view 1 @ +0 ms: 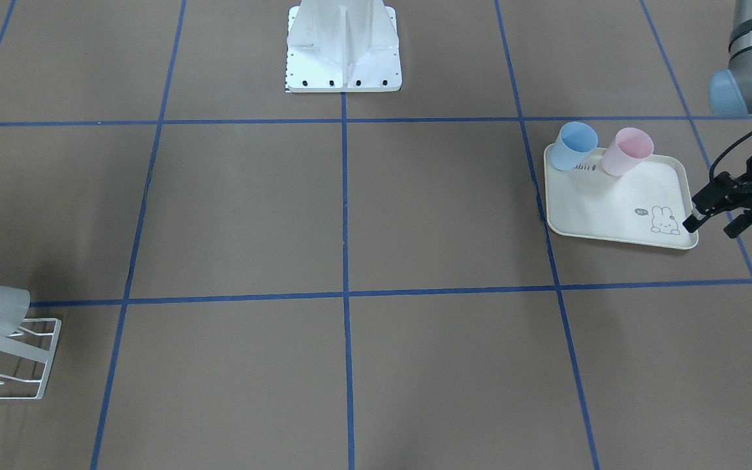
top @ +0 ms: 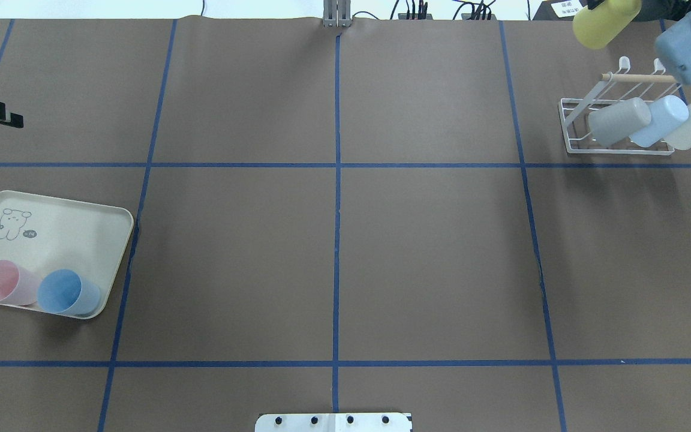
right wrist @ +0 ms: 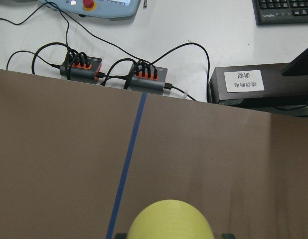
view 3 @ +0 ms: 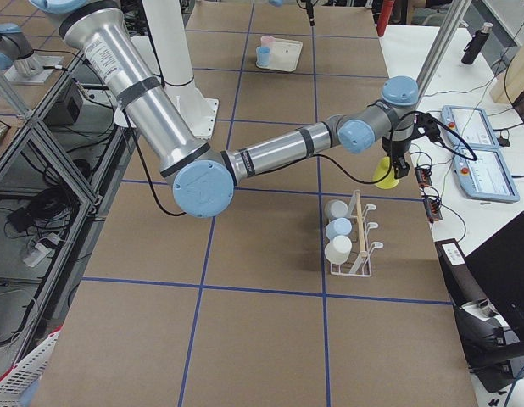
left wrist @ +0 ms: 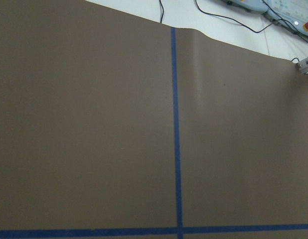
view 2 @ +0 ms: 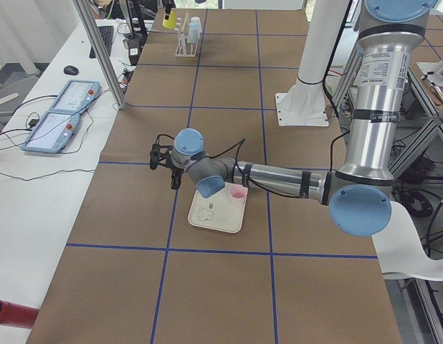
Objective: Transfer IKEA cup to right arm and place on rack
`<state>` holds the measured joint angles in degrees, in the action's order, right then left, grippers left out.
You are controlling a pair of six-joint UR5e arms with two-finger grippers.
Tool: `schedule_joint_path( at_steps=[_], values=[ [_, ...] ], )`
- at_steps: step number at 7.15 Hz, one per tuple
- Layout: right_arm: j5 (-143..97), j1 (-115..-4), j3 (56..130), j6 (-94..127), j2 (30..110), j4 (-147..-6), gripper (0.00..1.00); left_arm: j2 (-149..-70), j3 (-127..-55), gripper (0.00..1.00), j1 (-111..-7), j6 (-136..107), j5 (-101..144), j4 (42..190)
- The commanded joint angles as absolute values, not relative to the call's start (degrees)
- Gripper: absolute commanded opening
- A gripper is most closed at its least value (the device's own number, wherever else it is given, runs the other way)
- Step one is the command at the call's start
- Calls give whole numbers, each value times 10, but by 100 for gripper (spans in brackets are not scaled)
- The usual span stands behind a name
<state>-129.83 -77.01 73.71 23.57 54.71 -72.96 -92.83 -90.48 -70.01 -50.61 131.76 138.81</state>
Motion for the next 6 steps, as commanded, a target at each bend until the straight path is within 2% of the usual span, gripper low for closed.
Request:
schedule_joint_path(
  at_steps=[1, 6],
  values=[
    [-1309, -778, 694, 208, 537, -733, 17, -913, -919, 100, -701, -500, 1317, 1388],
    [-1308, -766, 672, 183, 562, -730, 18, -902, -933, 100, -700, -504, 1316, 1388]
  ],
)
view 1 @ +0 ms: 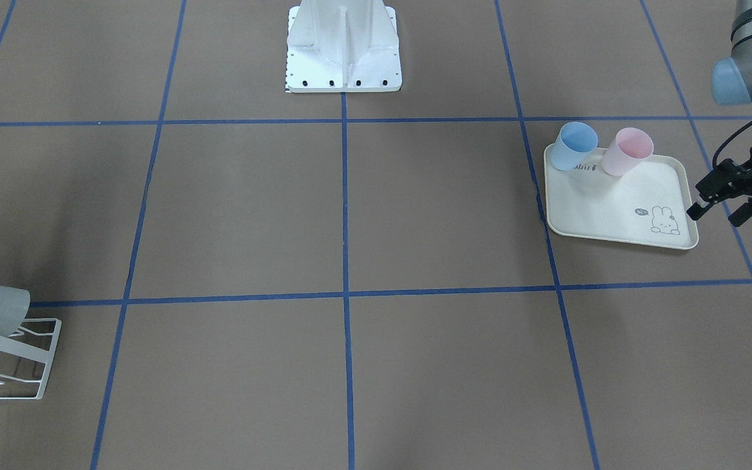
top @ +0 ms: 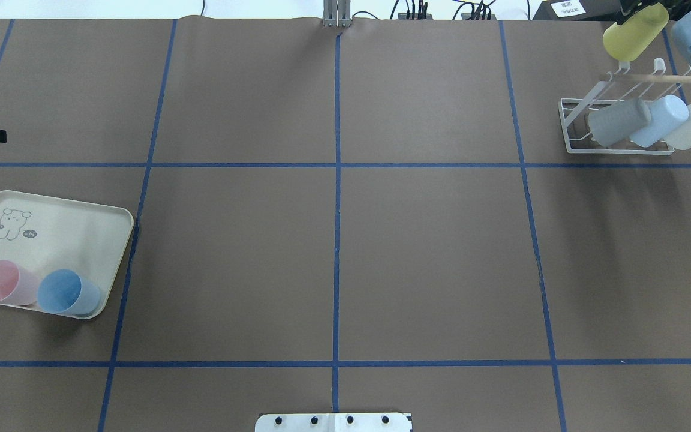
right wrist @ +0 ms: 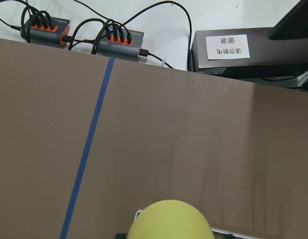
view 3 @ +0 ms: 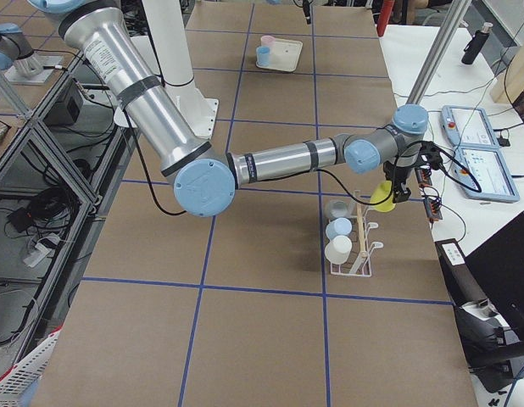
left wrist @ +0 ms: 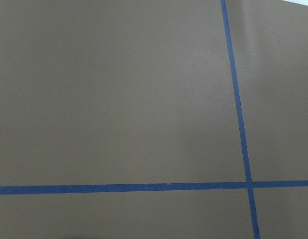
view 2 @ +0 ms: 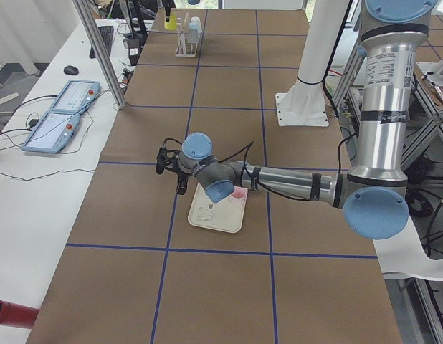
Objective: Transfer IKEA cup to right arm and place on rack
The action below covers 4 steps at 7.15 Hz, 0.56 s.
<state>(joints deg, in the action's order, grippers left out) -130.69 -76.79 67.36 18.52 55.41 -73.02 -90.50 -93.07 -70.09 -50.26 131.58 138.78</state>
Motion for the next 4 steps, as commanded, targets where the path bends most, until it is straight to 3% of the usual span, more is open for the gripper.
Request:
schedule_joint_path(
  at_steps=[1, 4],
  values=[
    [-1308, -765, 672, 185, 565, -729, 19, -901, -935, 100, -700, -507, 1316, 1388],
    [-1309, -758, 673, 189, 571, -728, 27, -886, -939, 100, -700, -510, 1316, 1388]
  ],
)
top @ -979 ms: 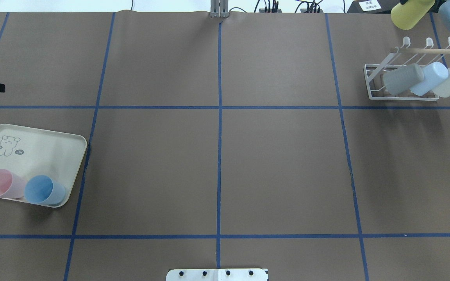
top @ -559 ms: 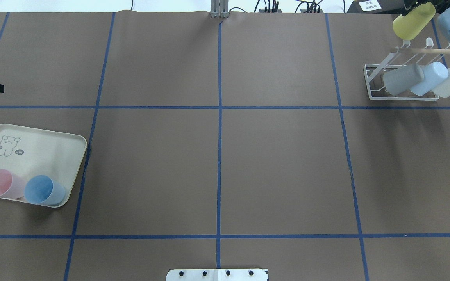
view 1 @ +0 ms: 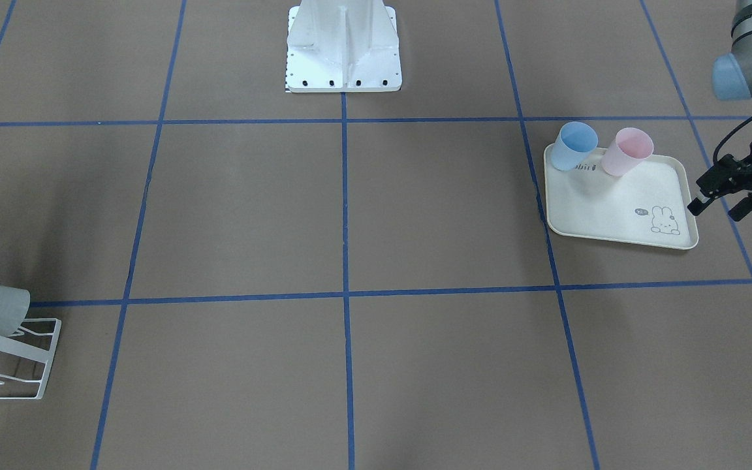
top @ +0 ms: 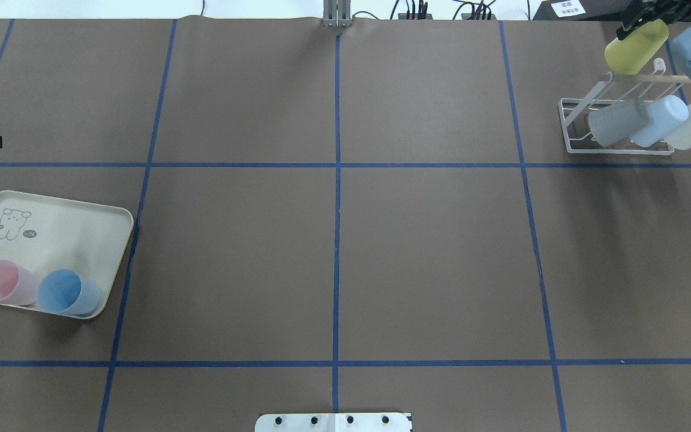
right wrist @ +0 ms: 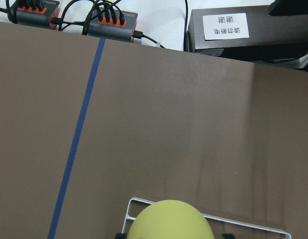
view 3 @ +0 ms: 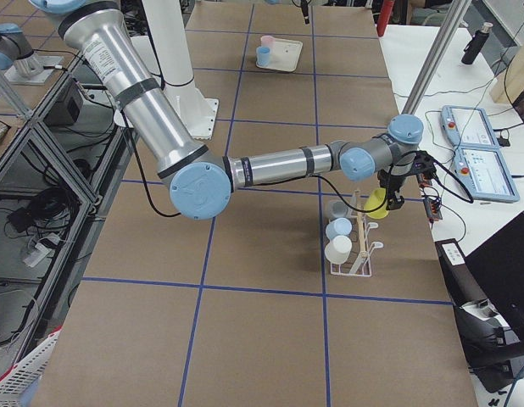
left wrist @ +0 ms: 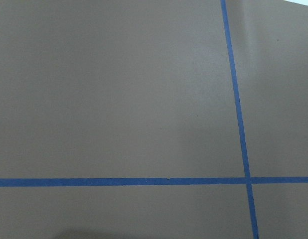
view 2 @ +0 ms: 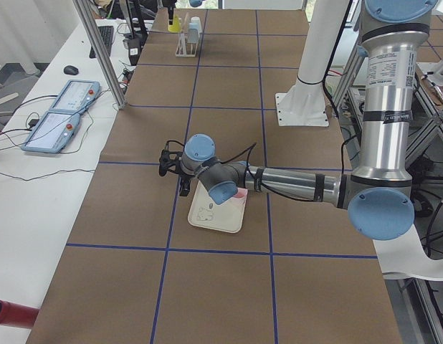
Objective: Transfer IKEA cup to right arm and place on rack
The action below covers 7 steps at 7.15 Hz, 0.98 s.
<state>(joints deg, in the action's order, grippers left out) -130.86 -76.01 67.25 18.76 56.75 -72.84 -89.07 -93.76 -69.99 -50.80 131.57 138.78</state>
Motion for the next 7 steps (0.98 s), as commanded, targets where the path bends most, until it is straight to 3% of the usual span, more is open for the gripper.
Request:
schedule_joint_path(
  at_steps=[1, 3, 7],
  values=[
    [-1309, -751, 674, 189, 577, -727, 43, -875, -940, 100, -698, -510, 1318, 1387],
    [-1308, -741, 675, 191, 577, -727, 99, -854, -940, 100, -693, -509, 1319, 1383],
    [-1309, -738, 685, 193, 566, -728, 99, -793, -955, 100, -644, -509, 1315, 1379]
  ],
)
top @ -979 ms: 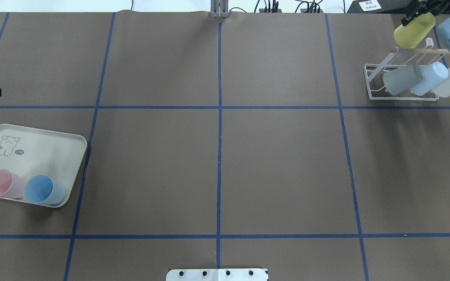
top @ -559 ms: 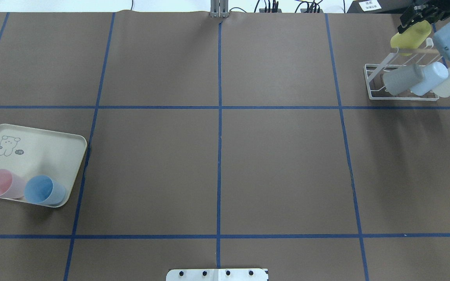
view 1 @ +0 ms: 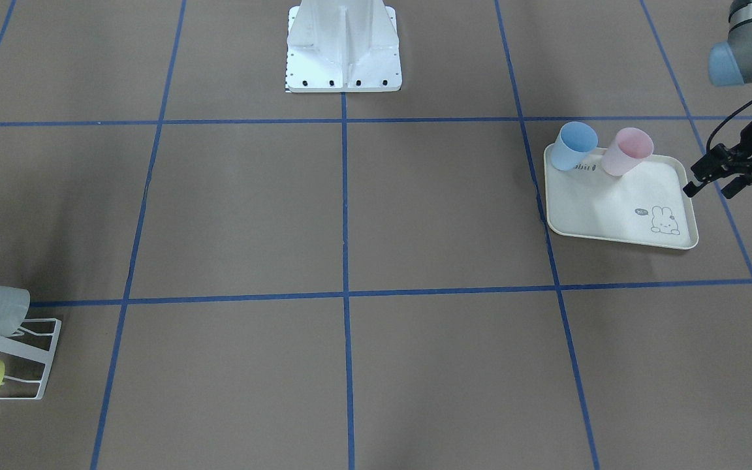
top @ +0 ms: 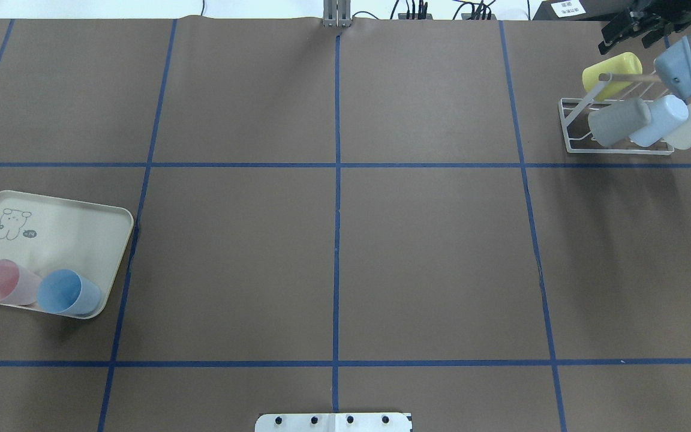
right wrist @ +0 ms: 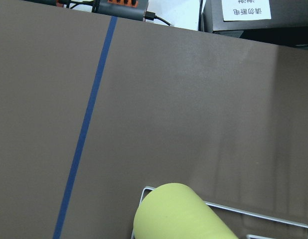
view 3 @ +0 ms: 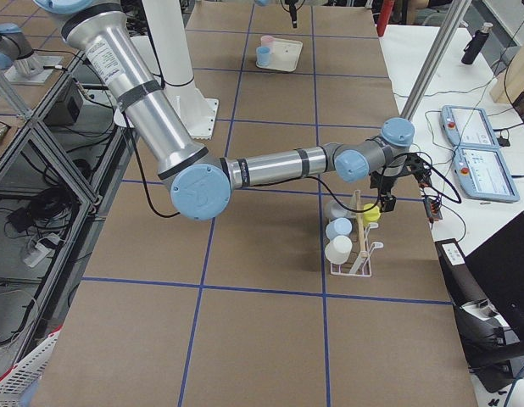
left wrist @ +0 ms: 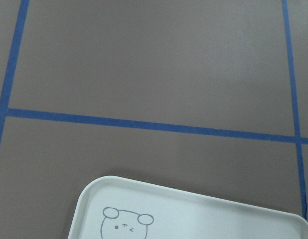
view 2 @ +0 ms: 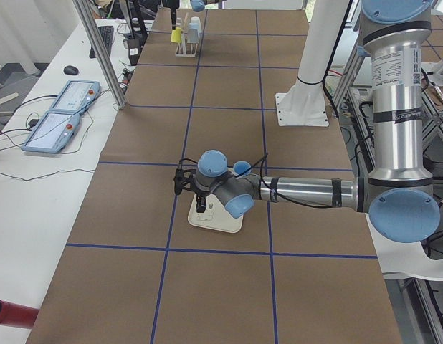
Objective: Transfer IKEA cup to right arm and place on rack
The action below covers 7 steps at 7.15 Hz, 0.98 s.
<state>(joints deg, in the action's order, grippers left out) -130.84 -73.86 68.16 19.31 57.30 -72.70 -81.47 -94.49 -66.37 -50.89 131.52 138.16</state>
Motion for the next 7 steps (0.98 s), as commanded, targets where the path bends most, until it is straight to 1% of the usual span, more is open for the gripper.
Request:
schedule_joint_path(
  at_steps=[1, 3, 7],
  values=[
    [-1309, -741, 692, 193, 563, -728, 99, -764, -975, 100, -632, -509, 1314, 1379],
    [-1309, -743, 732, 236, 568, -732, 99, -696, -1027, 100, -586, -509, 1290, 1379],
    [-1309, -743, 740, 239, 580, -731, 99, -693, -1029, 100, -513, -511, 1260, 1379]
  ],
)
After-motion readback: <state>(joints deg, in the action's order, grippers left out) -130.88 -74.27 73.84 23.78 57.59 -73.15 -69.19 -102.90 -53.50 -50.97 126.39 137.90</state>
